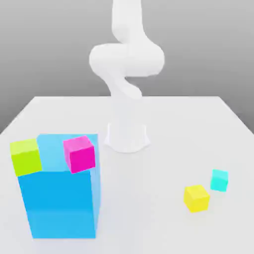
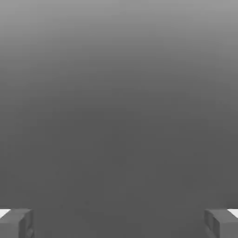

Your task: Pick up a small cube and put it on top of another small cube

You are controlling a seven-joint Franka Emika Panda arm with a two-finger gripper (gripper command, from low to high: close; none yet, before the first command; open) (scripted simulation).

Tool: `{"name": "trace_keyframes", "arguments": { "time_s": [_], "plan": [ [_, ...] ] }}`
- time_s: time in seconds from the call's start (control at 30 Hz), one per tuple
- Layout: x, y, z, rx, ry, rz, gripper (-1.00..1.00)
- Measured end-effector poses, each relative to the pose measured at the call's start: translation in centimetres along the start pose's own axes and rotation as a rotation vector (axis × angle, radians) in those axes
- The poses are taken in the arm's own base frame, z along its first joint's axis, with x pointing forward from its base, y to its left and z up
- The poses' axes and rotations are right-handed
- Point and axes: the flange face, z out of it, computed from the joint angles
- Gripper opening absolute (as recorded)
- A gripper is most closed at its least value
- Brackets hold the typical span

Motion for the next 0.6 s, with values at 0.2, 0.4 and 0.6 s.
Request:
{"name": "trace_keyframes", "arguments": {
  "time_s": [0.2,0.4,0.6],
  "plan": [
    [-8.9,-2.8,12.2,-0.021,-0.226,-0.245,0.00],
    [-21.0,-3.0,21.1,-0.050,-0.422,-0.503,0.00],
    [-34.0,0.3,26.5,-0.091,-0.593,-0.779,0.00]
  ]
}}
